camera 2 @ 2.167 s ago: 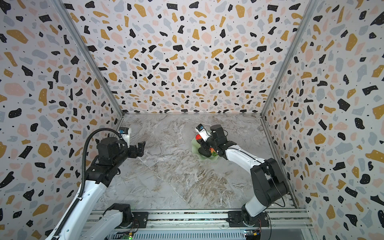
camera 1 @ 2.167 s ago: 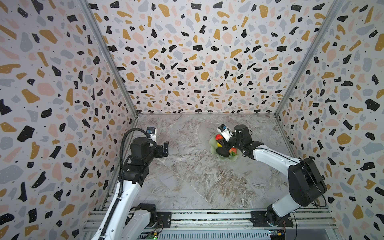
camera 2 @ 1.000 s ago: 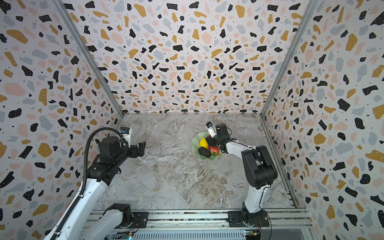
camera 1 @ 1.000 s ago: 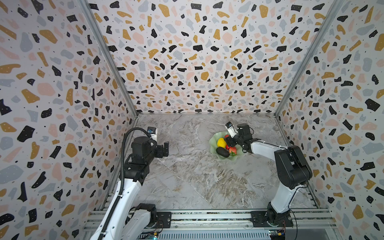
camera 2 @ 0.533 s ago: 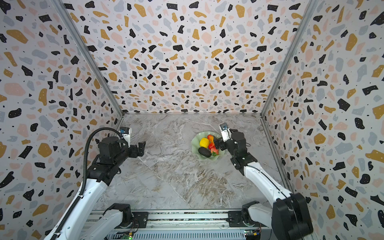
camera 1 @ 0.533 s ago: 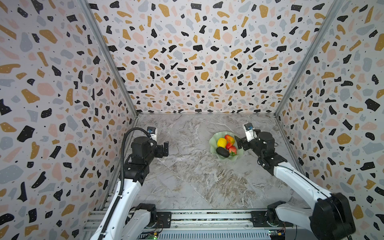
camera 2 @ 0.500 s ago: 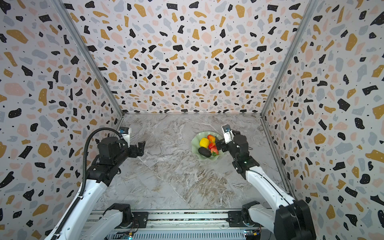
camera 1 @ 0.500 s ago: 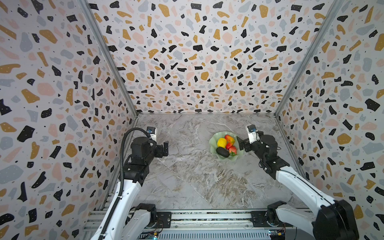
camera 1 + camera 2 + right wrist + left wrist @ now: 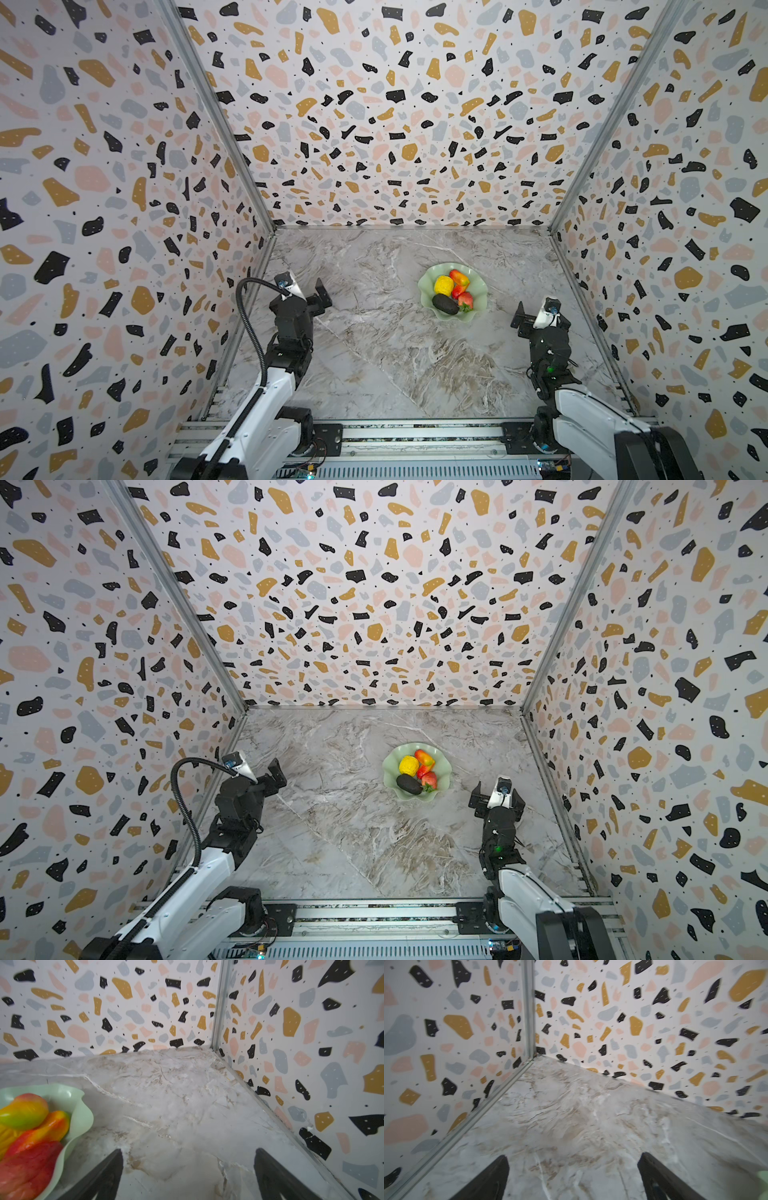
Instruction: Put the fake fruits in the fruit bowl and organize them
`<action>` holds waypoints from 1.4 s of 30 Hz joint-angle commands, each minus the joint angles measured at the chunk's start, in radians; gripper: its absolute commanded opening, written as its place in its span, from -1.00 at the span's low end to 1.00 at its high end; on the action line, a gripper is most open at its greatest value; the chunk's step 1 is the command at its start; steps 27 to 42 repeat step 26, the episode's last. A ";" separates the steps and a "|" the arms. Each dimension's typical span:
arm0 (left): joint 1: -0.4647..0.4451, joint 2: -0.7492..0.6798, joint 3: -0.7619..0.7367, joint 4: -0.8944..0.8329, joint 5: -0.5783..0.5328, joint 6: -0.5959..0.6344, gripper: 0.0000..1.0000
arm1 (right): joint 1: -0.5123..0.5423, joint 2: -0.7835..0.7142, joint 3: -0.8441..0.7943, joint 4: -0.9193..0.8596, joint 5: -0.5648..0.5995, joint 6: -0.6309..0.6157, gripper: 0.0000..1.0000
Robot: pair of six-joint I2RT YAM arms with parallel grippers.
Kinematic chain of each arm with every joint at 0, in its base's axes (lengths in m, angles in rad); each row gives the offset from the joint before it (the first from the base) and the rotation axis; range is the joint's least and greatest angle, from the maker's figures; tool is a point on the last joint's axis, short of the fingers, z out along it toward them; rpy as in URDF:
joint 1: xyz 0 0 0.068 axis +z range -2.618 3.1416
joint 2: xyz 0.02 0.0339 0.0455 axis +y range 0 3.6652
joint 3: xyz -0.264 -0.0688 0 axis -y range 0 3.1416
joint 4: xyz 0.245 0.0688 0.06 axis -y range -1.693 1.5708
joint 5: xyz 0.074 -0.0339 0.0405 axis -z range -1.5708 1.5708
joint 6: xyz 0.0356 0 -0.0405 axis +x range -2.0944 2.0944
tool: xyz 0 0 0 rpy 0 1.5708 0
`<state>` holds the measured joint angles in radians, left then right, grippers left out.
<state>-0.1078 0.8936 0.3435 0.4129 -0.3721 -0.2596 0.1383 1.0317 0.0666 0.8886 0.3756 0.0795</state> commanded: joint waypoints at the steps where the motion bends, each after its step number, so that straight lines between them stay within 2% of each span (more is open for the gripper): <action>1: 0.003 0.021 -0.127 0.368 -0.170 0.070 0.99 | -0.004 0.165 0.002 0.331 0.022 -0.039 1.00; 2: 0.003 0.041 -0.155 0.423 -0.170 0.076 0.99 | 0.007 0.200 0.009 0.362 0.020 -0.041 1.00; 3: 0.003 0.079 -0.176 0.479 -0.178 0.094 0.99 | 0.003 0.236 0.012 0.387 -0.046 -0.040 1.00; 5: 0.005 0.182 -0.181 0.545 -0.197 0.135 0.99 | -0.005 0.370 0.030 0.525 -0.082 -0.064 0.98; 6: 0.007 0.251 -0.181 0.589 -0.199 0.145 0.98 | -0.007 0.431 0.070 0.512 -0.114 -0.079 0.98; 7: 0.014 0.328 -0.182 0.642 -0.181 0.137 0.99 | -0.012 0.467 0.135 0.389 -0.150 -0.075 0.98; 8: 0.014 0.406 -0.192 0.718 -0.159 0.145 0.99 | -0.027 0.474 0.135 0.396 -0.177 -0.070 0.98; 9: 0.013 0.517 -0.206 0.853 -0.137 0.160 0.99 | -0.051 0.452 0.123 0.374 -0.200 -0.049 0.98; 10: -0.014 0.580 -0.237 1.030 -0.177 0.207 0.99 | -0.052 0.445 0.122 0.372 -0.180 -0.041 0.98; 11: -0.024 0.534 -0.226 0.945 -0.179 0.197 0.99 | -0.047 0.455 0.125 0.385 -0.170 -0.042 0.98; 12: -0.018 0.470 -0.183 0.735 -0.155 0.173 0.98 | -0.044 0.458 0.121 0.394 -0.165 -0.044 0.98; 13: -0.014 0.497 -0.192 0.795 -0.152 0.179 0.99 | -0.043 0.453 0.121 0.385 -0.165 -0.045 0.98; 14: -0.015 0.549 -0.222 0.941 -0.164 0.199 0.99 | -0.039 0.450 0.124 0.380 -0.162 -0.051 0.98; 15: -0.015 0.545 -0.226 0.951 -0.162 0.197 0.99 | -0.032 0.455 0.126 0.385 -0.154 -0.055 0.98; 17: -0.015 0.480 -0.184 0.758 -0.154 0.180 0.99 | -0.026 0.456 0.125 0.388 -0.143 -0.057 0.98; 19: -0.016 0.526 -0.213 0.885 -0.160 0.192 0.99 | -0.021 0.453 0.122 0.388 -0.139 -0.065 0.98; 20: -0.016 0.520 -0.217 0.887 -0.154 0.190 0.99 | -0.009 0.454 0.117 0.399 -0.127 -0.074 0.98; 22: -0.019 0.491 -0.187 0.779 -0.157 0.188 0.99 | -0.017 0.469 0.136 0.384 -0.157 -0.072 0.98; 24: -0.020 0.511 -0.201 0.837 -0.162 0.191 0.99 | -0.043 0.454 0.137 0.355 -0.210 -0.065 0.98; 26: -0.021 0.494 -0.192 0.797 -0.161 0.189 0.99 | -0.036 0.457 0.129 0.380 -0.195 -0.069 0.98; 42: -0.021 0.494 -0.192 0.797 -0.161 0.189 0.99 | -0.036 0.457 0.129 0.380 -0.195 -0.069 0.98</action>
